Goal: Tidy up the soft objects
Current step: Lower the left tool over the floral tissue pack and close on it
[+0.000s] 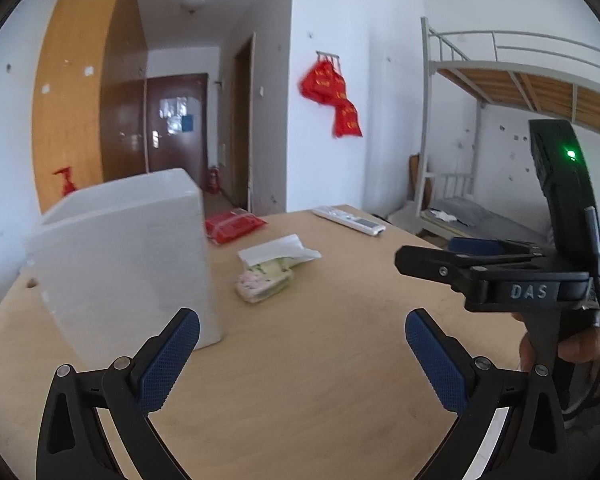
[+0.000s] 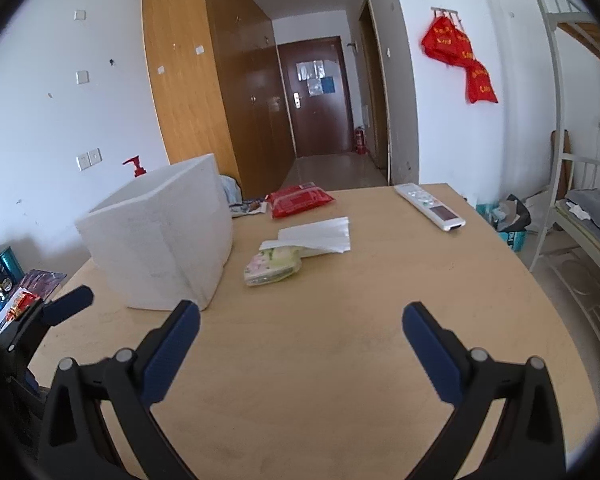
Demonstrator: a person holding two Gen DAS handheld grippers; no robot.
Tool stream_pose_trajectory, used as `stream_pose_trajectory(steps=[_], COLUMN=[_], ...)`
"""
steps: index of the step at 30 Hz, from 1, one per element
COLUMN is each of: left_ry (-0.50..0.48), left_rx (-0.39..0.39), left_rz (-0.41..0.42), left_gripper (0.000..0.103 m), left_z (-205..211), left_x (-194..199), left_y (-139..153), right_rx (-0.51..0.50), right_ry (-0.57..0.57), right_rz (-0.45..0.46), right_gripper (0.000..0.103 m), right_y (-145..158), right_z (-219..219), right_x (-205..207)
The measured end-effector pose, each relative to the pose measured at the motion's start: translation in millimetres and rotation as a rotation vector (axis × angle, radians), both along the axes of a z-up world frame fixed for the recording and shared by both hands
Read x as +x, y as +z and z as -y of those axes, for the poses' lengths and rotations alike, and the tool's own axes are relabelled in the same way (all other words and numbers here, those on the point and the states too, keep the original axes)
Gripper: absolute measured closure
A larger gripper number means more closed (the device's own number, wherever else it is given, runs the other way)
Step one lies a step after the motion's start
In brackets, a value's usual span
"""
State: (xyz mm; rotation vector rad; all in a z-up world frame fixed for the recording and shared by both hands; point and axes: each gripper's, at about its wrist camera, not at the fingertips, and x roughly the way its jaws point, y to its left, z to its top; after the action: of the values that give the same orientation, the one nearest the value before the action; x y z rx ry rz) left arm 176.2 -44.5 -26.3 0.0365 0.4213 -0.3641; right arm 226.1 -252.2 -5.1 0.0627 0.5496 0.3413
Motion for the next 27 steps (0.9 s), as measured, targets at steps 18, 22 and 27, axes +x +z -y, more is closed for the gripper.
stream_pose_trajectory(steps=[18,22,27], left_ry=[-0.002,0.008,0.062], left_rx=[-0.001,-0.001,0.031], left_rz=[-0.182,-0.215,-0.222], left_gripper=[0.0,0.0,0.0], left_z=[36,47,57], left_x=[87,106,128], left_y=[-13,-16,-17], right_rx=[-0.072,-0.079,-0.085], right_ry=[0.111,0.12,0.138], right_rz=[-0.117,-0.129,-0.14], right_gripper=[0.001,0.001,0.001], right_y=[0,0,3], right_z=[14,18,21], right_x=[84,98,113])
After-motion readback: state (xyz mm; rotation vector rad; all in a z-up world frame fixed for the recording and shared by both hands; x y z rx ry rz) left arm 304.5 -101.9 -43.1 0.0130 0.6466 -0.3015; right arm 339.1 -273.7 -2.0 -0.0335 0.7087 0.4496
